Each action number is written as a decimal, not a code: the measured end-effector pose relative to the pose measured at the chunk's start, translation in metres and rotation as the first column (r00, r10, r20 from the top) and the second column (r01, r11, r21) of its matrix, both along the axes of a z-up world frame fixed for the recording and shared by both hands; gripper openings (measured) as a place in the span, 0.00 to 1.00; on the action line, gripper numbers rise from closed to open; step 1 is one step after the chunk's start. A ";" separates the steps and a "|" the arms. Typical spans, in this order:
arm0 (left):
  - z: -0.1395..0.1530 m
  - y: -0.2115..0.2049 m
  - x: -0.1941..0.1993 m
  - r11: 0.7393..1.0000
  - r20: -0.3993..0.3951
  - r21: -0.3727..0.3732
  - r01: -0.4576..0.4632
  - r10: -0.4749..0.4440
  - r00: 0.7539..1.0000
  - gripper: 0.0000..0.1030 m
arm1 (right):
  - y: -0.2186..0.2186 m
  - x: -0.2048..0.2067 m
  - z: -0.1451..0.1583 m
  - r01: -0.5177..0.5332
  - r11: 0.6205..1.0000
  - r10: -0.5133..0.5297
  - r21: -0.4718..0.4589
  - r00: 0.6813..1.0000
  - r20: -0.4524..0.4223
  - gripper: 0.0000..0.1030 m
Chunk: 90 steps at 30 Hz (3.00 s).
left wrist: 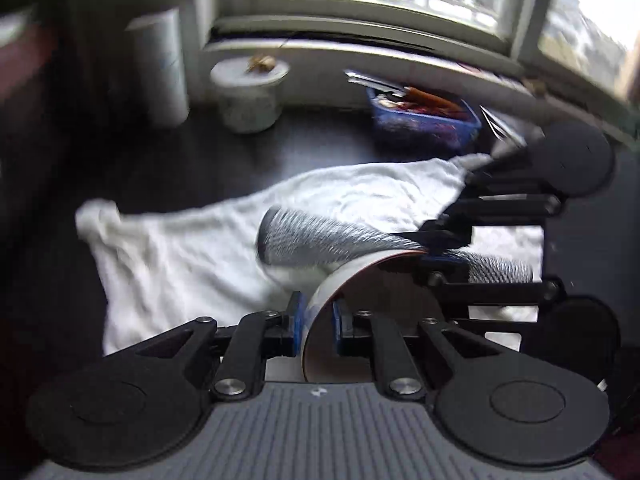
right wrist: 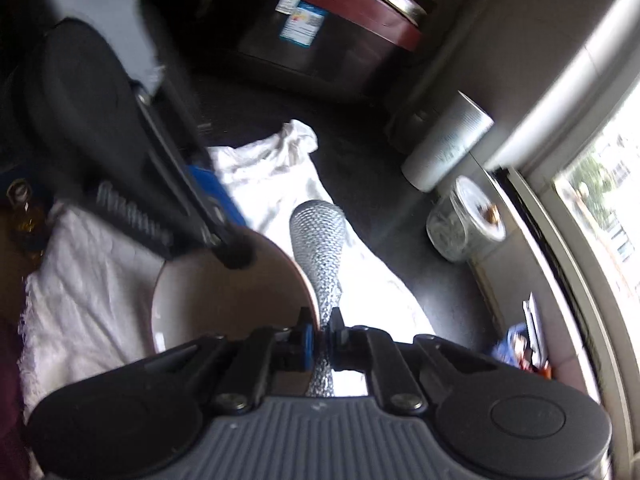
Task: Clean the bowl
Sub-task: 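Rotate the bowl further with the left gripper while the right gripper scrubs its outer side, then hold the bowl tilted with the left gripper while the right gripper scrubs its outer wall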
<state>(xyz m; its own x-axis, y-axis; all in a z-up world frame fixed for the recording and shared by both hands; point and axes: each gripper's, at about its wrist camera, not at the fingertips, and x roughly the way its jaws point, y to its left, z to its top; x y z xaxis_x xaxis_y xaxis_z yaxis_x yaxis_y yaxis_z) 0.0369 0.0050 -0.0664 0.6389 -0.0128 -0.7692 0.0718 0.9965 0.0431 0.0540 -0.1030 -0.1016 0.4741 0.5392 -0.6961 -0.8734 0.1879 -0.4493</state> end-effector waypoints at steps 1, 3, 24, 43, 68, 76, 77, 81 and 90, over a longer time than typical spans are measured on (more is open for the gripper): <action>0.000 -0.002 -0.001 1.000 0.004 0.013 0.003 -0.003 1.000 0.12 | 0.001 0.000 0.000 -0.006 1.000 0.006 -0.004 1.000 0.002 0.08; 0.001 -0.006 -0.002 0.999 0.012 0.036 0.008 -0.008 1.000 0.12 | 0.000 0.000 0.000 -0.001 1.000 0.001 -0.001 1.000 0.000 0.08; -0.053 0.098 -0.030 0.570 -0.284 -0.635 -0.522 0.456 0.843 0.15 | -0.013 0.004 -0.012 0.147 0.984 -0.138 0.097 0.986 -0.093 0.14; -0.018 0.030 -0.007 0.946 -0.062 -0.253 -0.201 0.192 0.979 0.15 | -0.011 0.006 -0.012 0.170 0.984 -0.163 0.051 0.980 -0.111 0.09; -0.056 0.096 -0.029 0.529 -0.301 -0.668 -0.524 0.452 0.840 0.17 | -0.013 0.015 -0.006 0.215 0.974 -0.200 0.076 0.966 -0.164 0.11; -0.096 0.115 -0.050 0.193 -0.486 -0.755 -0.626 0.475 0.733 0.20 | -0.015 0.019 -0.011 0.236 0.968 -0.212 0.087 0.952 -0.223 0.16; -0.100 0.114 -0.052 0.173 -0.504 -0.752 -0.636 0.472 0.724 0.20 | -0.016 0.020 -0.012 0.241 0.966 -0.213 0.091 0.946 -0.243 0.17; -0.104 0.106 -0.053 0.220 -0.512 -0.725 -0.653 0.462 0.724 0.19 | -0.018 0.019 -0.016 0.249 0.964 -0.212 0.096 0.933 -0.292 0.16; -0.023 0.029 -0.011 0.944 -0.049 -0.235 -0.229 0.224 0.973 0.19 | -0.012 0.007 -0.006 0.208 0.975 -0.196 0.074 0.969 -0.148 0.08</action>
